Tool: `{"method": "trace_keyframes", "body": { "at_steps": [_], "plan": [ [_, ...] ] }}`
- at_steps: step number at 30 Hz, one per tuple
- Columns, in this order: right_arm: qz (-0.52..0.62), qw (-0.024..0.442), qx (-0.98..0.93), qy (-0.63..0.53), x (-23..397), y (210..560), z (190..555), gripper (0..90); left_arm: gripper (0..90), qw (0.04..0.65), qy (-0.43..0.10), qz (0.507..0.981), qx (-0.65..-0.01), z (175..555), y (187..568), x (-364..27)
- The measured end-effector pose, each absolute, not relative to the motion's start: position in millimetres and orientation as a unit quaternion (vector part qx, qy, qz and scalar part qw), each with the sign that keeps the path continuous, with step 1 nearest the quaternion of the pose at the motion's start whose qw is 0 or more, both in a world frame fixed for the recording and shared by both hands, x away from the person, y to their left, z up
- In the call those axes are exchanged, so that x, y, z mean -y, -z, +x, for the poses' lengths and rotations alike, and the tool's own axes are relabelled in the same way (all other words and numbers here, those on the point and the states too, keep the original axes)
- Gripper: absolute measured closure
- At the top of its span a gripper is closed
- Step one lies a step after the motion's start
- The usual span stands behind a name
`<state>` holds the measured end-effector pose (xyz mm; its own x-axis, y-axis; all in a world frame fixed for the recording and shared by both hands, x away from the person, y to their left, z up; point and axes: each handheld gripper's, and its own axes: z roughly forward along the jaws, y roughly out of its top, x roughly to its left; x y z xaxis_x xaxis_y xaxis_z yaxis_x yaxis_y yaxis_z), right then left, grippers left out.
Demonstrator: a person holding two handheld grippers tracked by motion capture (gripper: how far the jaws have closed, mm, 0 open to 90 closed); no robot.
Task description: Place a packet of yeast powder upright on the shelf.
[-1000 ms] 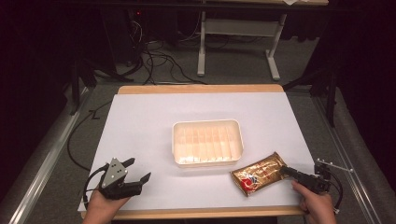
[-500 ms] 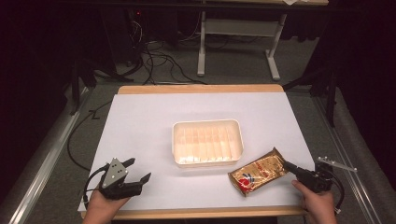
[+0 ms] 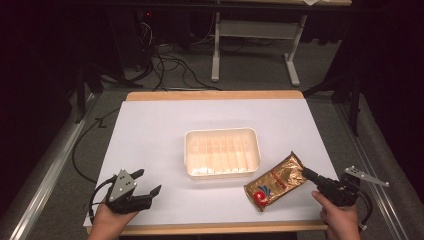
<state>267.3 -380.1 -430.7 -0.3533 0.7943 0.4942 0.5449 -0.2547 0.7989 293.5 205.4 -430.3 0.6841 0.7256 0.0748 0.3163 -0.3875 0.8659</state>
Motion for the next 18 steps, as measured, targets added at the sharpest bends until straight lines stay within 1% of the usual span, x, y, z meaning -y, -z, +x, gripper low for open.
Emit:
{"method": "trace_keyframes", "body": {
  "at_steps": [4, 13, 18],
  "plan": [
    [0.55, 0.12, -0.598, -0.571, 377.3, 425.7, 264.6, 90.0, 24.2, 0.448, -0.229, 0.801, -0.325, 293.5, 430.1, -205.6],
    [0.522, 0.162, -0.597, -0.587, 368.7, 409.5, 256.6, 90.0, 24.2, 0.448, -0.232, 0.8, -0.324, 293.4, 429.5, -206.2],
    [0.515, 0.17, -0.594, -0.594, 367.1, 404.3, 253.9, 90.0, 24.2, 0.449, -0.232, 0.8, -0.324, 293.3, 429.4, -206.3]
  ]
}}
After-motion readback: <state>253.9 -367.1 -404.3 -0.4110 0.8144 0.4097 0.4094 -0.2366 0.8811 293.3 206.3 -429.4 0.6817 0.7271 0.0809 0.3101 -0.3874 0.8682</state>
